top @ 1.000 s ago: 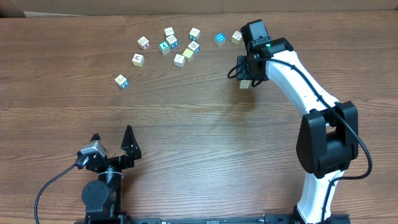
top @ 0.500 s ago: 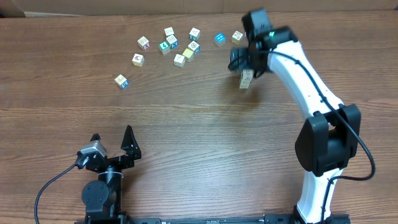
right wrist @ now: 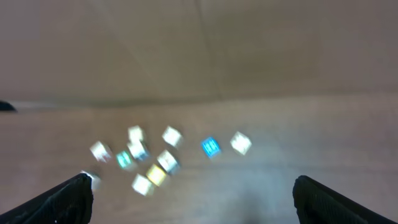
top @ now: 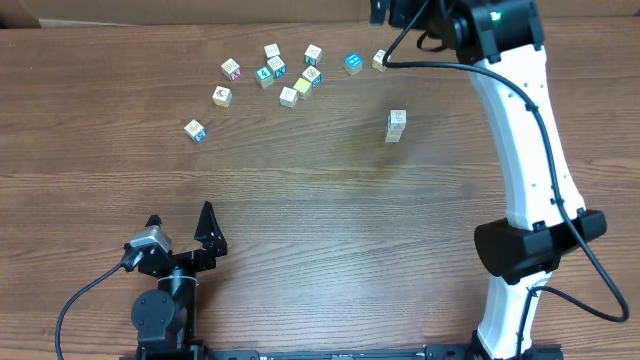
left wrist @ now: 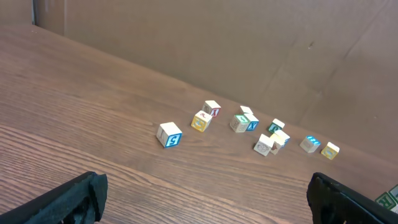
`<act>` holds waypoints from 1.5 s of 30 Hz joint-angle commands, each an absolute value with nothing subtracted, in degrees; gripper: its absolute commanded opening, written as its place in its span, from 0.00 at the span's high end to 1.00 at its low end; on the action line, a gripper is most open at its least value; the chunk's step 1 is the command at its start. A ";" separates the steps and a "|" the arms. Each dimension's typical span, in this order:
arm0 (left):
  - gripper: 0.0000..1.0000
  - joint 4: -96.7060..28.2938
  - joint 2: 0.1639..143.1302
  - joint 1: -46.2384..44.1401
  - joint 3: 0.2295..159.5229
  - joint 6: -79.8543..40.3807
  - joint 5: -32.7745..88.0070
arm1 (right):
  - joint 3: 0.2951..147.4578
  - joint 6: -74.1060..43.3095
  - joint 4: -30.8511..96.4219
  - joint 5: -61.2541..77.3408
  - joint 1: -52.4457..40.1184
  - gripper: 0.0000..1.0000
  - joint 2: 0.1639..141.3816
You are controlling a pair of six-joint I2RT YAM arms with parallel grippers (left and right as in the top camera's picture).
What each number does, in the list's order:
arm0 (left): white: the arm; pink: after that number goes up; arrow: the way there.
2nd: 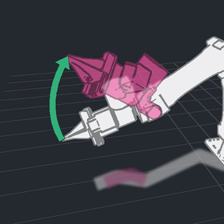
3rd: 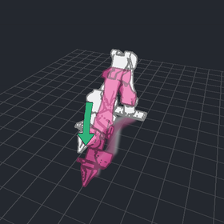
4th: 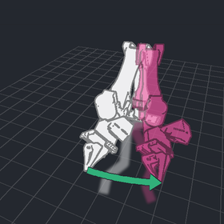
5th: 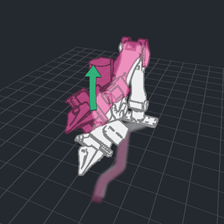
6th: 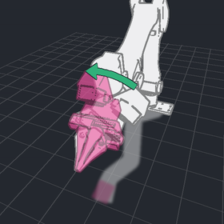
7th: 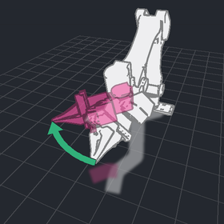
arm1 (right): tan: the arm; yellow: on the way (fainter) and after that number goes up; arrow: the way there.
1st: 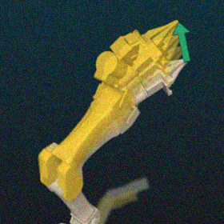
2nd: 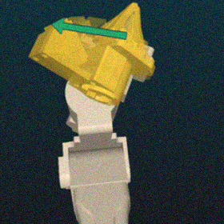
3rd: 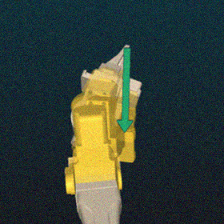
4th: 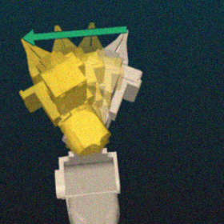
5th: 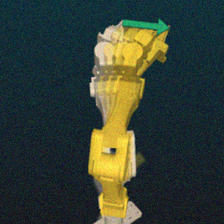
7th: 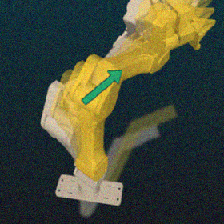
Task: Form a tower
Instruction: 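Lift the right gripper and move left toward the block cluster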
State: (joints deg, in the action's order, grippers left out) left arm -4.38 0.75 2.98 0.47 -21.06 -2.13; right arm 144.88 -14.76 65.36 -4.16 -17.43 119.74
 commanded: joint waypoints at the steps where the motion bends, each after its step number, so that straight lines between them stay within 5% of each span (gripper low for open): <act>1: 0.00 -4.27 0.32 2.81 0.27 -21.43 -1.85 | 146.23 -14.57 63.00 -2.81 -18.81 0.00 118.67; 30: 0.01 -4.27 0.32 2.81 0.27 -21.43 -1.85 | 145.49 -14.83 40.53 -2.85 -24.49 0.06 144.97; 45: 0.00 -4.27 0.30 2.81 0.27 -21.43 -1.85 | 145.43 -14.96 38.76 -2.85 -26.83 0.08 154.28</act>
